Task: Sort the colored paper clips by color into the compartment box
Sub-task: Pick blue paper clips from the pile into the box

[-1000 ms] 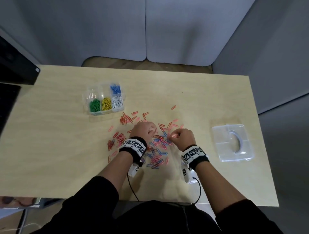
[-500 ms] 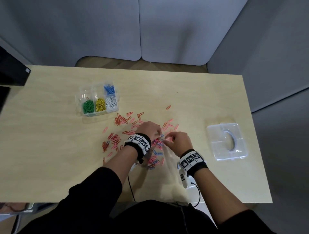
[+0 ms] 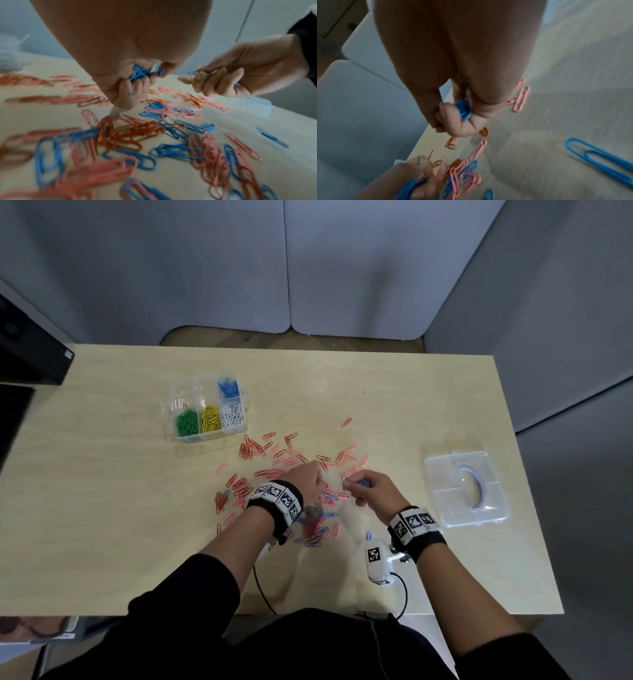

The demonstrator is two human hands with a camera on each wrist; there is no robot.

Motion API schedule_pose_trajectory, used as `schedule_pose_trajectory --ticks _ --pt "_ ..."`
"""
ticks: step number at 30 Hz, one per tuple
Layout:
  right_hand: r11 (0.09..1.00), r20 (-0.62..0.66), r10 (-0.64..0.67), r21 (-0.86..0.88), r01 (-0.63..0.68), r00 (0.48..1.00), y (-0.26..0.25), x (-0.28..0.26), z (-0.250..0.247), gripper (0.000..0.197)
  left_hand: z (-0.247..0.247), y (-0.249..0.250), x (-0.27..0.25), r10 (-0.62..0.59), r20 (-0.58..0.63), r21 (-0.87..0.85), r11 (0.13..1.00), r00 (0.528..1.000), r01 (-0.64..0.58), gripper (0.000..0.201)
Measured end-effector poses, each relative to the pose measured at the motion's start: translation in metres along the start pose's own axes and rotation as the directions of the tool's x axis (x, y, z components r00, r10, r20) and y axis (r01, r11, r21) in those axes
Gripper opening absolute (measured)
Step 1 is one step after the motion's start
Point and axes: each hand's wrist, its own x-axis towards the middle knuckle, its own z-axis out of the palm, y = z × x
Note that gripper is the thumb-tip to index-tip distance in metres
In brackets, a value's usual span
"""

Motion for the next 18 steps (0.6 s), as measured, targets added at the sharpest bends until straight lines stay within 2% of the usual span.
schedule_pose_trajectory --ticks 4,6,7,8,9,10,11,12,13,14,16,18 --pt "0.948 0.118 0.12 0.282 -0.149 0.986 -0.004 -0.006 0.008 0.028 0.007 -0.011 -0.014 -0.005 -0.105 -0.206 0.978 0.994 -0.016 0.026" --pt "0.921 0.166 0.162 0.328 -0.21 0.973 -0.008 -0.009 0.012 0.029 0.011 -0.016 -0.018 -0.055 -0.163 -0.31 0.951 0.985 0.002 0.03" --pt "0.933 0.166 0.164 0.295 -0.208 0.972 -0.008 -0.009 0.014 0.028 0.012 -0.018 -0.021 -0.066 -0.175 -0.334 0.943 0.982 0.004 0.03" --pt "0.967 0.139 0.144 0.189 -0.169 0.98 -0.007 -0.009 0.017 0.027 0.014 -0.02 -0.024 -0.067 -0.167 -0.353 0.936 0.984 0.004 0.031" --pt "0.995 0.091 0.095 -0.006 -0.095 0.991 -0.006 -0.009 0.019 0.024 0.014 -0.022 -0.026 -0.067 -0.148 -0.379 0.925 0.987 0.006 0.031" --pt "0.966 0.034 0.018 -0.26 -0.008 0.999 -0.004 -0.008 0.021 0.019 0.017 -0.024 -0.028 -0.072 -0.128 -0.409 0.912 0.989 0.013 0.031" --pt "0.873 -0.006 -0.072 -0.485 0.06 0.997 -0.002 -0.007 0.023 0.015 0.018 -0.027 -0.03 -0.085 -0.11 -0.446 0.895 0.99 0.027 0.032" --pt "0.772 -0.036 -0.134 -0.631 0.082 0.99 0.001 -0.008 0.027 0.016 0.02 -0.03 -0.031 -0.1 -0.098 -0.495 0.868 0.99 0.038 0.032" --pt "0.701 -0.063 -0.171 -0.709 0.076 0.983 0.004 -0.009 0.031 0.021 0.022 -0.032 -0.033 -0.115 -0.088 -0.554 0.831 0.99 0.047 0.032" --pt "0.667 -0.087 -0.199 -0.742 0.07 0.976 0.007 -0.009 0.035 0.022 0.023 -0.034 -0.036 -0.129 -0.071 -0.621 0.781 0.989 0.058 0.032" --pt "0.638 -0.102 -0.237 -0.766 0.075 0.966 0.01 -0.009 0.041 0.018 0.023 -0.034 -0.042 -0.147 -0.018 -0.738 0.67 0.989 0.086 0.031" --pt "0.626 -0.085 -0.236 -0.775 0.084 0.968 0.011 -0.008 0.042 0.018 0.022 -0.032 -0.049 -0.16 0.001 -0.778 0.62 0.987 0.102 0.029"
